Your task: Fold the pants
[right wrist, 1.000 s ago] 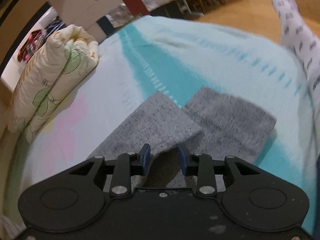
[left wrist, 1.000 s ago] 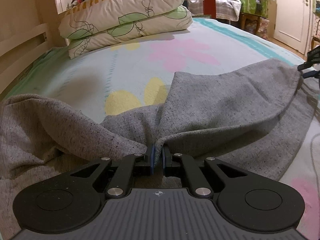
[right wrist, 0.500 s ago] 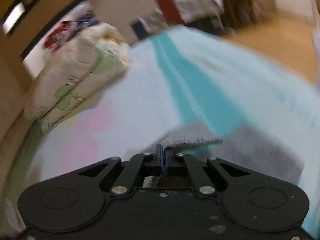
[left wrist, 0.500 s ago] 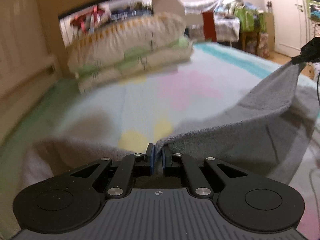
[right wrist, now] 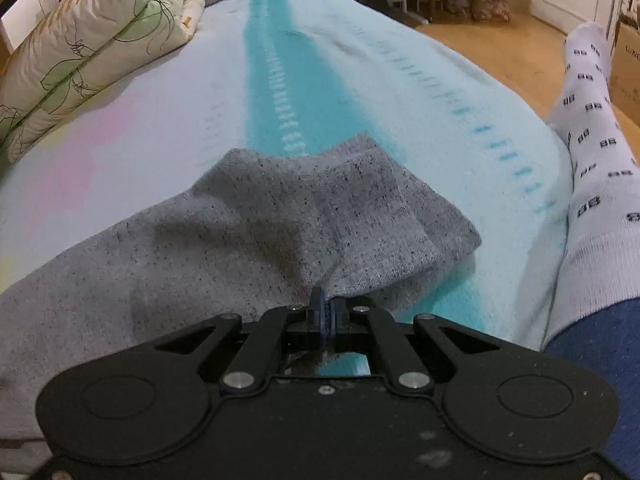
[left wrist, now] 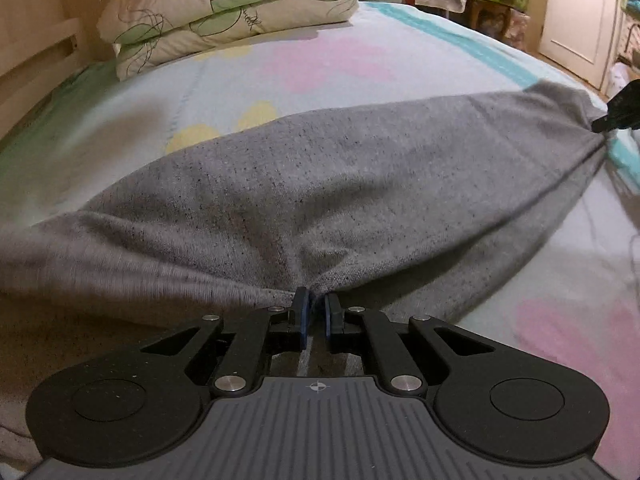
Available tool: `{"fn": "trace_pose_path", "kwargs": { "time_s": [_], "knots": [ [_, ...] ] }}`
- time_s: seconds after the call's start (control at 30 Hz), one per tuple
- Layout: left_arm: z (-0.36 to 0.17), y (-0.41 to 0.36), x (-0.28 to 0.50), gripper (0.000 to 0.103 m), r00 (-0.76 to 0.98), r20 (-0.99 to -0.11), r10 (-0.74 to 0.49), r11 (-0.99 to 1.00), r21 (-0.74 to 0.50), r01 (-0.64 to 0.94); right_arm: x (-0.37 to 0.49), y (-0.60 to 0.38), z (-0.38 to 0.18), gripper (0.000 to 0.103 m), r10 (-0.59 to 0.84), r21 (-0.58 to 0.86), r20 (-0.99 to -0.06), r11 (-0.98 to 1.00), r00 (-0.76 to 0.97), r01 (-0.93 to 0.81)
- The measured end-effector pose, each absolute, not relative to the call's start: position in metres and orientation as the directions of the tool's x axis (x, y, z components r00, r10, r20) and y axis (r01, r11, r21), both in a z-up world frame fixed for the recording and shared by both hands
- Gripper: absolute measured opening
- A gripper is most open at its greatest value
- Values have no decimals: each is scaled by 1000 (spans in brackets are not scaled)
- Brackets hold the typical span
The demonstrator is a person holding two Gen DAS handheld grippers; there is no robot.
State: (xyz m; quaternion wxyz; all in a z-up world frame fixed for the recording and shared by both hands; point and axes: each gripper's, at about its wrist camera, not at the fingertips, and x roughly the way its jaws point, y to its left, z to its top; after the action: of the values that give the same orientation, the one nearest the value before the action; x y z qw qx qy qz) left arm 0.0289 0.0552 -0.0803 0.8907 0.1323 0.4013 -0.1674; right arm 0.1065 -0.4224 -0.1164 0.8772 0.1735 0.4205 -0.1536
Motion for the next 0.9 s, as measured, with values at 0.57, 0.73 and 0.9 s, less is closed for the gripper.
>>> {"fn": "trace_pose_path", "kwargs": {
  "time_s": [0.57, 0.73, 0.9],
  "knots": [
    [-72, 53, 22, 8, 574, -773, -270, 906, -1, 424, 101, -416, -89, 4, -165, 104, -742, 929, 650, 355],
    [-63, 49, 18, 8, 565, -766, -306, 890, -18, 456, 96, -393, -11, 4, -90, 153, -499, 970, 862, 189],
    [-63, 40, 16, 8, 556, -757, -342, 868, -28, 496, 84, -402, -36, 4, -148, 100, -604, 961, 783, 258]
  ]
}}
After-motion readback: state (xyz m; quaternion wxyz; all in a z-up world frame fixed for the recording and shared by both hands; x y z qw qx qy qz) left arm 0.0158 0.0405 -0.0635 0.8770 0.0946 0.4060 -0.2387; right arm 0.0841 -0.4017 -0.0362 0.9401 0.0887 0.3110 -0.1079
